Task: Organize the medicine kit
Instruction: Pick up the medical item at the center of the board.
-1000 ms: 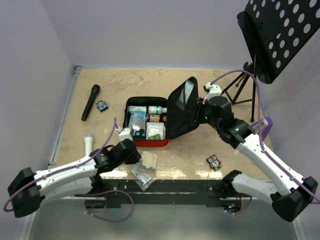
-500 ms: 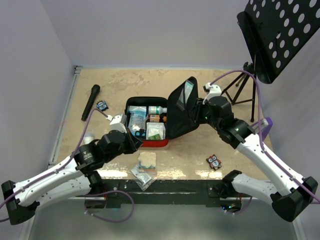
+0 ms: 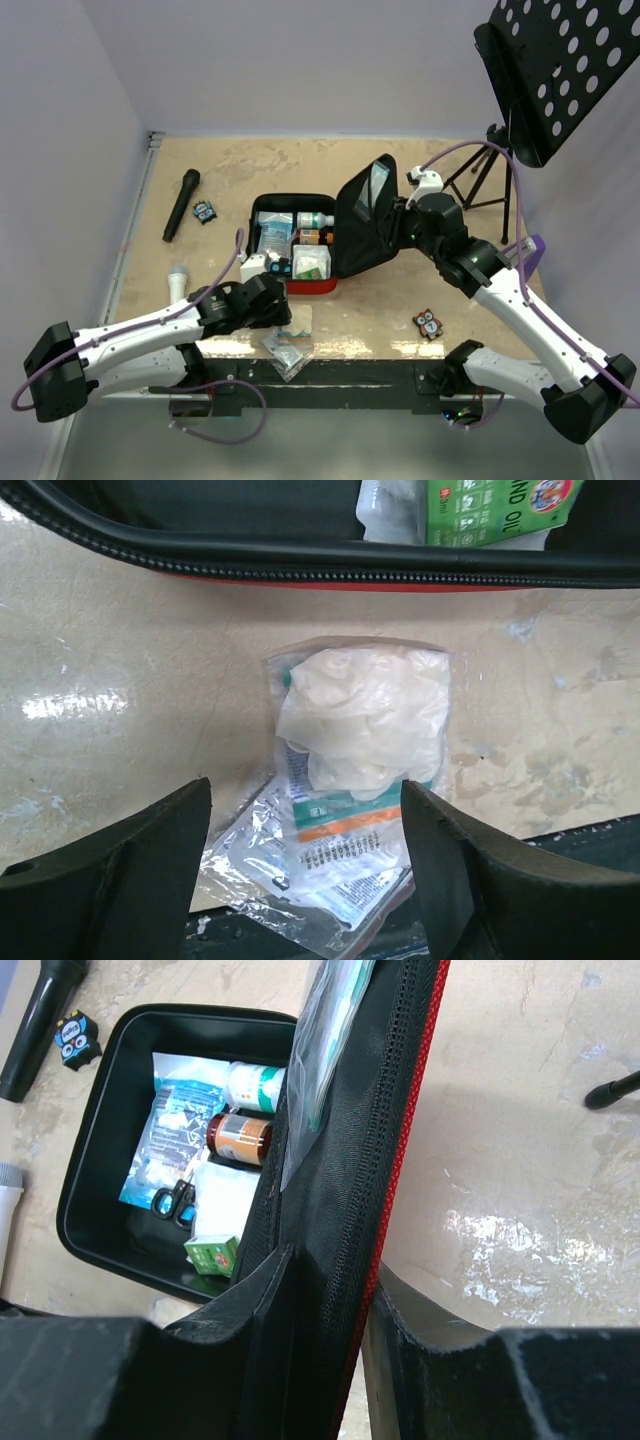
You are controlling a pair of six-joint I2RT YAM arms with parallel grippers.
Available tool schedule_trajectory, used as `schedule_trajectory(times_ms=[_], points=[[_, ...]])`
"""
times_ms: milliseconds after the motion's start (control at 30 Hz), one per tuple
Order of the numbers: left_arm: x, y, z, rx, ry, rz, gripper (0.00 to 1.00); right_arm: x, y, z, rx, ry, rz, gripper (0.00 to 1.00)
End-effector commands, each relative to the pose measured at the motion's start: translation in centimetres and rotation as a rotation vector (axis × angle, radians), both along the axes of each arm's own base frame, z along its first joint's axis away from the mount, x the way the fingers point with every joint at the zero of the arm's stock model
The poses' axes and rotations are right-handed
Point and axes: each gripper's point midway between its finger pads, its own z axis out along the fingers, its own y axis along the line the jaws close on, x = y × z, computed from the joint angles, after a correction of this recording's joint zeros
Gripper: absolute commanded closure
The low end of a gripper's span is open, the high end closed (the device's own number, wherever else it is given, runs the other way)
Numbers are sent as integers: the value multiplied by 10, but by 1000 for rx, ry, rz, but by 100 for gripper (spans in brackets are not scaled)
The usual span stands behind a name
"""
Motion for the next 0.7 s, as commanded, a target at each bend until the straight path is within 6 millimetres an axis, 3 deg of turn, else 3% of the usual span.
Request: schedule_trajectory(times_ms=[0, 233, 367, 667], points=[[1, -10, -13, 24, -7, -5, 17, -9, 1, -2, -7, 7, 34, 66], [-4, -17, -45, 160, 24, -20, 16, -10, 0, -4, -8, 11, 30, 66], [-4, -18, -55, 185, 36, -18, 25, -10, -1, -5, -9, 13, 28, 66], [-10, -14, -69, 194, 61, -41, 81, -12, 0, -5, -4, 14, 38, 66]])
